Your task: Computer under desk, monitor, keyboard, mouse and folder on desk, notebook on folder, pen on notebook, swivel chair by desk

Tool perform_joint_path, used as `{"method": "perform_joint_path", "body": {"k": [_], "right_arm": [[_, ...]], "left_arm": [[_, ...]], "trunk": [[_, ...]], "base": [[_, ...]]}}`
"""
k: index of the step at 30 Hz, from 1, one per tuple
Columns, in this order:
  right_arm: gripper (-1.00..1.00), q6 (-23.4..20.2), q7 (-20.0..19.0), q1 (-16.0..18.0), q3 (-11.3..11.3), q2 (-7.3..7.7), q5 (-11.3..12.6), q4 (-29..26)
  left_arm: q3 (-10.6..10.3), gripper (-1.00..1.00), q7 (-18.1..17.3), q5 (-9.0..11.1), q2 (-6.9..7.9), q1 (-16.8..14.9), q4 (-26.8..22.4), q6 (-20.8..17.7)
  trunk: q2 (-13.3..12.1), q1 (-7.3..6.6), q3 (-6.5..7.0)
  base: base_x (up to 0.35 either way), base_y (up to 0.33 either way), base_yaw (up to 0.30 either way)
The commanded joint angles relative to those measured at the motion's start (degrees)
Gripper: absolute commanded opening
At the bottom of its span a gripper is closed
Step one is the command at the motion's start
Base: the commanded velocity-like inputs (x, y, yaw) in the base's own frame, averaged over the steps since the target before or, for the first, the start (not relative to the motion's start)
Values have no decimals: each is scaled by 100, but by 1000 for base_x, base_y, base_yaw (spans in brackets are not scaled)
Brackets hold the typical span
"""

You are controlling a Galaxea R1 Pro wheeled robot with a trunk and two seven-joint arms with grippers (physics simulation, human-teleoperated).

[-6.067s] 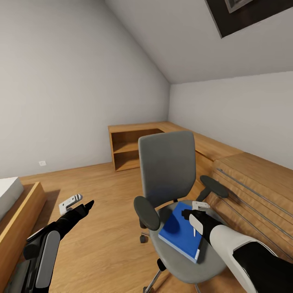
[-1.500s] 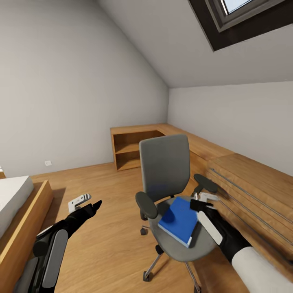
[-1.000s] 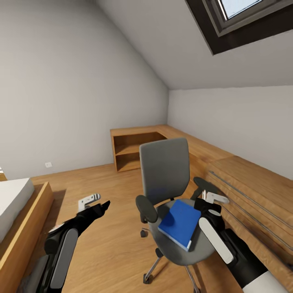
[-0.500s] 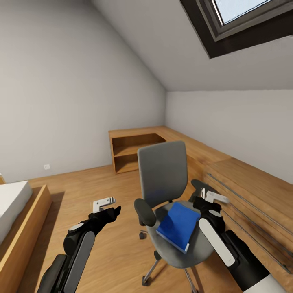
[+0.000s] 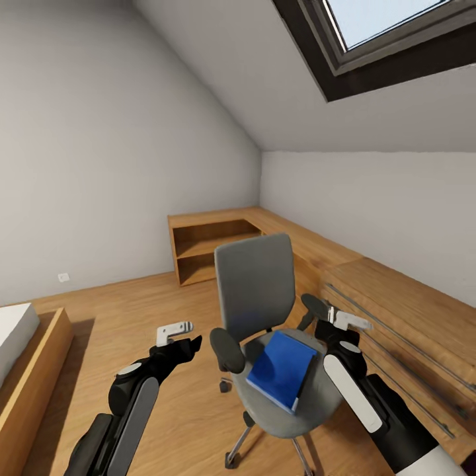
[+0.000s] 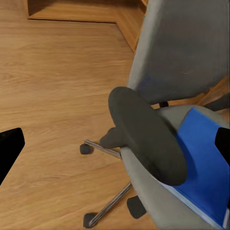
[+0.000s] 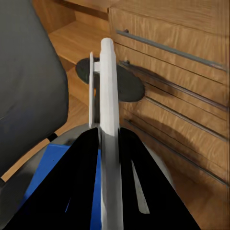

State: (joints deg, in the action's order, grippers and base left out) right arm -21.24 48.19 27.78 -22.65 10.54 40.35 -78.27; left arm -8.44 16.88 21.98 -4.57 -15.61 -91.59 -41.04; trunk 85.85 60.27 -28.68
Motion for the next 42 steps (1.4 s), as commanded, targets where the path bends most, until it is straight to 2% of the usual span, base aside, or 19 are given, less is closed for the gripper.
{"method": "perform_joint_path", "body": {"k": [1,12,29,42], "right_arm": [[-100,-28,33,8,-14,7,25,3],[-100,-28,33,8,-6,9,25,30],[-100,-28,33,8,-3,11,25,31],[-100,-16,17,8,12,32,20,112]], "left_arm": [[-5,100,54,61,0,-3,-8,-18],[-8,100,53,78,9,-3,-8,-10],[-17,100,48,78,9,-3,-7,-9],[-17,100,44,78,18,-3,-7,-9]], "trunk": [[4,0,-2],[4,0,41],[4,0,107],[4,0,155]], "base": [[0,0,-250],[0,-8,-264],[31,-256,-270],[35,-60,-271]]}}
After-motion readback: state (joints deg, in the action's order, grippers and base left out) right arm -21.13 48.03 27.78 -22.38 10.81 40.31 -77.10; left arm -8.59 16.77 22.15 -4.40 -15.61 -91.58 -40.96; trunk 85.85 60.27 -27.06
